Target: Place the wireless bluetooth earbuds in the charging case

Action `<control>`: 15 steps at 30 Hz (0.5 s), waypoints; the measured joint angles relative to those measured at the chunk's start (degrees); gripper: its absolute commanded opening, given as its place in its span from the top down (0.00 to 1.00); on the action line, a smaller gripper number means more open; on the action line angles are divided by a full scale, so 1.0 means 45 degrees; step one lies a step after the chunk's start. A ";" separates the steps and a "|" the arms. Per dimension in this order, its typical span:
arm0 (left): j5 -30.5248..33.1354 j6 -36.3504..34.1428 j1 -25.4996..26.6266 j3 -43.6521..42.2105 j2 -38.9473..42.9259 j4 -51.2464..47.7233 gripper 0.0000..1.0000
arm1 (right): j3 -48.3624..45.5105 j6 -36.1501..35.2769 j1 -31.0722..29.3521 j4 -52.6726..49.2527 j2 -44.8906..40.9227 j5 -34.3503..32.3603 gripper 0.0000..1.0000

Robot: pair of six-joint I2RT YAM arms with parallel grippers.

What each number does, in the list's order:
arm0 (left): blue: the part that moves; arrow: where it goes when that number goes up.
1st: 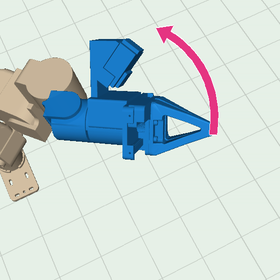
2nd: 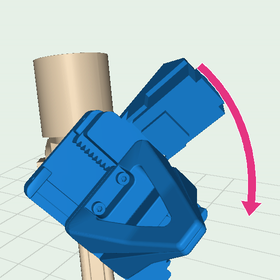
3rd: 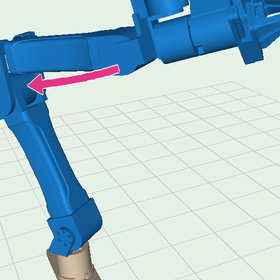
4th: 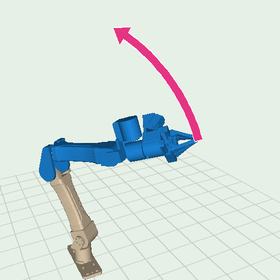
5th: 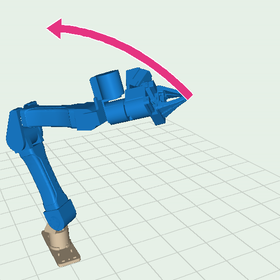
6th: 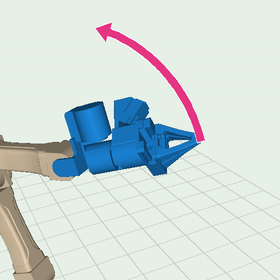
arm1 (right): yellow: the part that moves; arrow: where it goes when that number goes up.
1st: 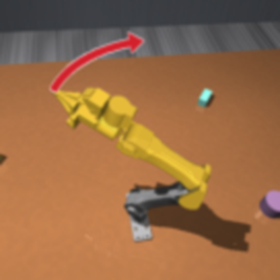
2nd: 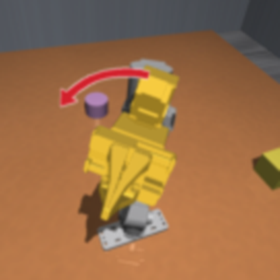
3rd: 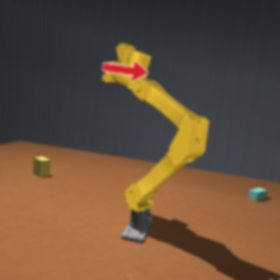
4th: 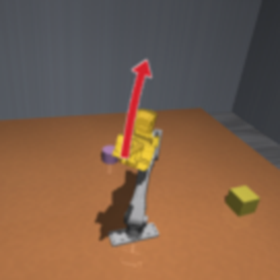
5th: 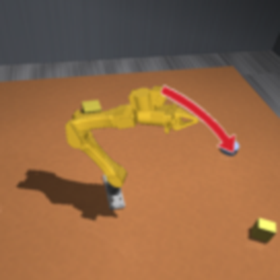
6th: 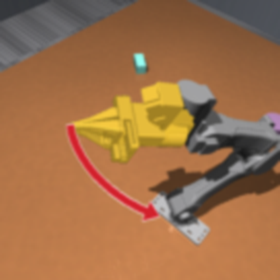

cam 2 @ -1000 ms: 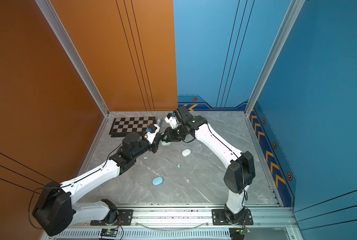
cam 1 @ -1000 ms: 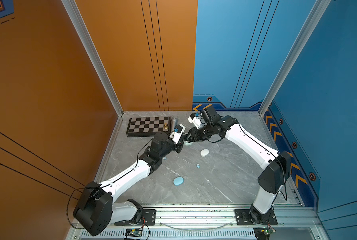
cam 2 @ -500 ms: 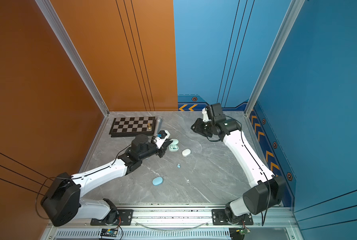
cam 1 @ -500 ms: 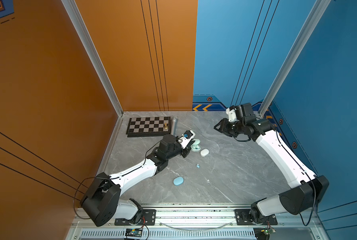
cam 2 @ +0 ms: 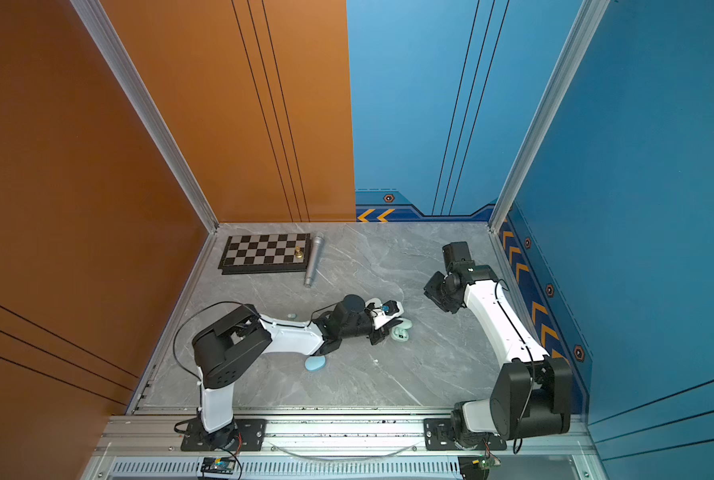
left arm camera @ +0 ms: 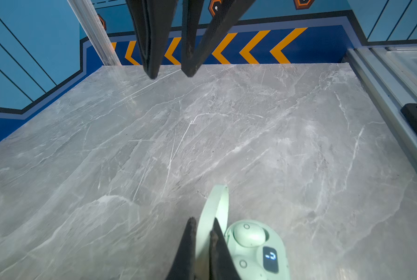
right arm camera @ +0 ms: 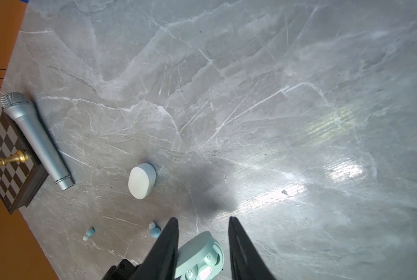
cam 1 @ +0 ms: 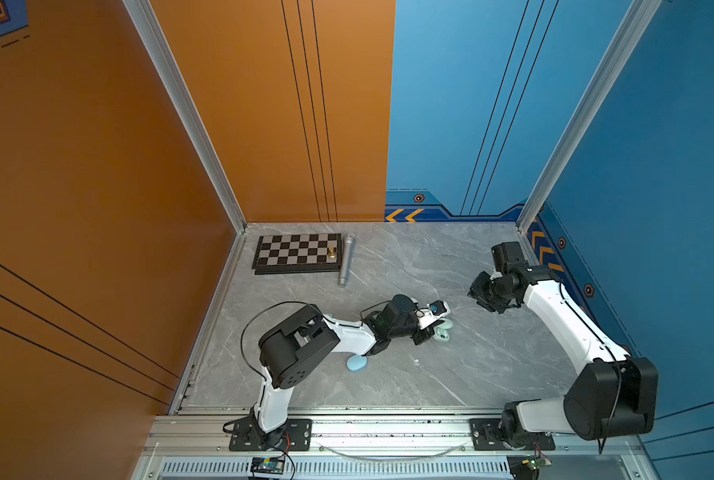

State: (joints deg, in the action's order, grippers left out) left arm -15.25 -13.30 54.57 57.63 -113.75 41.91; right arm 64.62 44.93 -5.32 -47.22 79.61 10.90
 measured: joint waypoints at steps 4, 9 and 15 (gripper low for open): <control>0.0151 0.0121 0.0199 0.0544 -0.0850 0.0432 0.97 | -0.0209 -0.0015 0.0024 -0.0053 0.0121 0.0194 0.62; 0.0393 0.0209 0.0287 0.0738 -0.1345 0.0782 0.93 | -0.0214 -0.0034 0.0044 -0.0073 0.0549 0.0291 0.61; 0.0525 0.0316 0.0369 0.0865 -0.1885 0.0840 0.83 | -0.0214 -0.0117 0.0044 -0.0083 0.0787 0.0442 0.61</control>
State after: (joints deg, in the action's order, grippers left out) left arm -12.88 -11.88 56.23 61.52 -122.23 45.69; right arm 63.66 44.40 -5.13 -47.59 83.15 12.88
